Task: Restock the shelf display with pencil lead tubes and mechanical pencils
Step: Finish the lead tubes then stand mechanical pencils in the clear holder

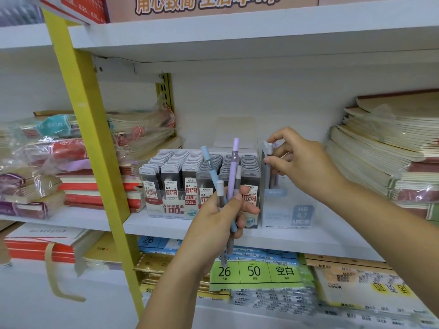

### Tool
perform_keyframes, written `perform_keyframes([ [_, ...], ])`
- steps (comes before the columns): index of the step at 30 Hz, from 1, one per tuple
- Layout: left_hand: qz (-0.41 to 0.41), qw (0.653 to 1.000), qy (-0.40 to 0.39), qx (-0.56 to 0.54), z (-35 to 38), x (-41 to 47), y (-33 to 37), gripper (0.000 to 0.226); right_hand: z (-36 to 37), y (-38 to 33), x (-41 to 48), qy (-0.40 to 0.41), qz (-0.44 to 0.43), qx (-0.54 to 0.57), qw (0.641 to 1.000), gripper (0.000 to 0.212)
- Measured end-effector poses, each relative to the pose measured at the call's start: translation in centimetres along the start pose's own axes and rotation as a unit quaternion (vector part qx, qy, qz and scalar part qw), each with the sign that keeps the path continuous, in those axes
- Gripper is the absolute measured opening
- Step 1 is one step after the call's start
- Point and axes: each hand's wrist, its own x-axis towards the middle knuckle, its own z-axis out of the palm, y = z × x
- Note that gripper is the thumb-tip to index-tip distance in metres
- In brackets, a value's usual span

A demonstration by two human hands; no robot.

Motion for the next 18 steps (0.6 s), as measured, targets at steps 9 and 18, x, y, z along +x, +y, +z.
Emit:
perform_keyframes([
  [9, 0.004, 0.999, -0.028, -0.017, 0.2, -0.4, 0.6, 0.023, -0.6, -2.0, -1.2, 0.056, -0.042, -0.076, 0.995, 0.018],
  [18, -0.004, 0.998, -0.061, -0.027, 0.9, -0.4, 0.2, 0.025, -0.7, -4.8, -2.7, -0.054, 0.1, 0.25, 0.962, 0.006],
])
